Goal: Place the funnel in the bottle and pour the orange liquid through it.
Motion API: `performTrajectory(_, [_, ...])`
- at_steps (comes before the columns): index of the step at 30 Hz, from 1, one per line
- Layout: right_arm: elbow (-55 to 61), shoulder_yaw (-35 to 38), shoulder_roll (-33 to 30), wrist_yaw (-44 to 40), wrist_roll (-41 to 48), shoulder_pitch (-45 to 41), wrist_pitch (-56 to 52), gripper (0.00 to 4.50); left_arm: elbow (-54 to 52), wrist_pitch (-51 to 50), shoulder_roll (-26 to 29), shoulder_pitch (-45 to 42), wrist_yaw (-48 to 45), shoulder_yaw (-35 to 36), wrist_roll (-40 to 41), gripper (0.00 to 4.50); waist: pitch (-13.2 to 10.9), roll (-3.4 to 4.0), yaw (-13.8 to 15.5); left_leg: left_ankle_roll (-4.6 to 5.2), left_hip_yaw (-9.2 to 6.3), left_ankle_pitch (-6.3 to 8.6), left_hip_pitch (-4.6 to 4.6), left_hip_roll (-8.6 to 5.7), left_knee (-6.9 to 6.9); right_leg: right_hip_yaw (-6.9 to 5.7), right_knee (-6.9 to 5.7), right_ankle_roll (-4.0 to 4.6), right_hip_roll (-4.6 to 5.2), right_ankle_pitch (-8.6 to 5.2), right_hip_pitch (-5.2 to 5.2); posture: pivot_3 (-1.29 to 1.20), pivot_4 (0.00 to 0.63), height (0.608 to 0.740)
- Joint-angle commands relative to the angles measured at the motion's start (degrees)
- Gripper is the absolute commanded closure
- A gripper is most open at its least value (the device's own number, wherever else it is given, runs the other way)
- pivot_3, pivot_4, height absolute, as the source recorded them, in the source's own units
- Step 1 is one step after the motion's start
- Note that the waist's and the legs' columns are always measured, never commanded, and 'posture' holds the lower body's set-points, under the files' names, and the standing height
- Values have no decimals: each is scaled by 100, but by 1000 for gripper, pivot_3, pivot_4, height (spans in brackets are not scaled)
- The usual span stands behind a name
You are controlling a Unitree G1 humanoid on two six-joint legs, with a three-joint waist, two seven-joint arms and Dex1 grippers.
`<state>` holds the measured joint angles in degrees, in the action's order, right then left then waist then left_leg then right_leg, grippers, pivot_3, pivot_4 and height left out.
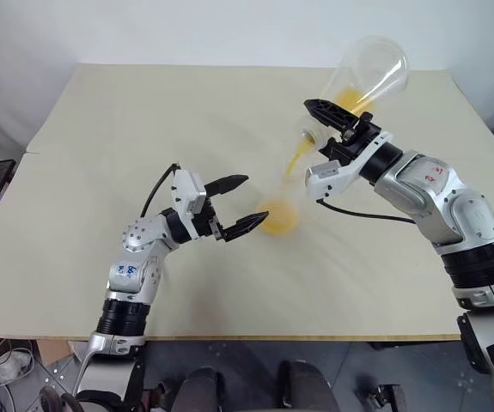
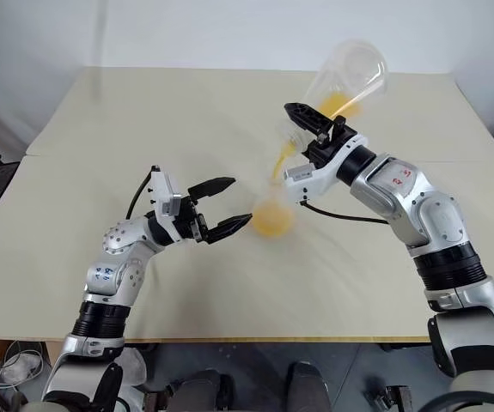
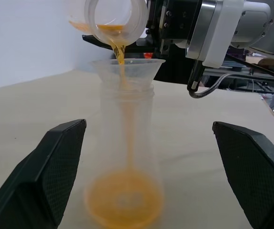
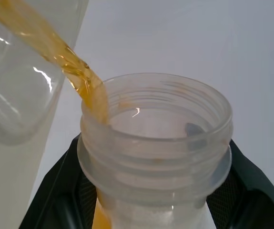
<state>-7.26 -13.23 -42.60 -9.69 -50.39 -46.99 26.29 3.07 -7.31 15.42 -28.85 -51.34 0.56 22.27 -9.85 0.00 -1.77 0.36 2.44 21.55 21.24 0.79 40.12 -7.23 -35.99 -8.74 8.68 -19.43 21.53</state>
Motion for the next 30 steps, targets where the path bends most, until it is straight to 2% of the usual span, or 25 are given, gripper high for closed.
performTrajectory(1, [117,136,-135,136,13,-86,10,2032,-69,136,-38,-65,22,-4,69,0,0,0,-2,0,0,0,0,0,0,0,0,0,0,0,0,0,150,740])
performTrajectory(30, [120,130,-148,201,-1,-165,63,2032,108,268,-48,-177,19,5,68,0,0,0,-2,0,1,0,0,0,0,0,0,0,0,0,0,0,150,740])
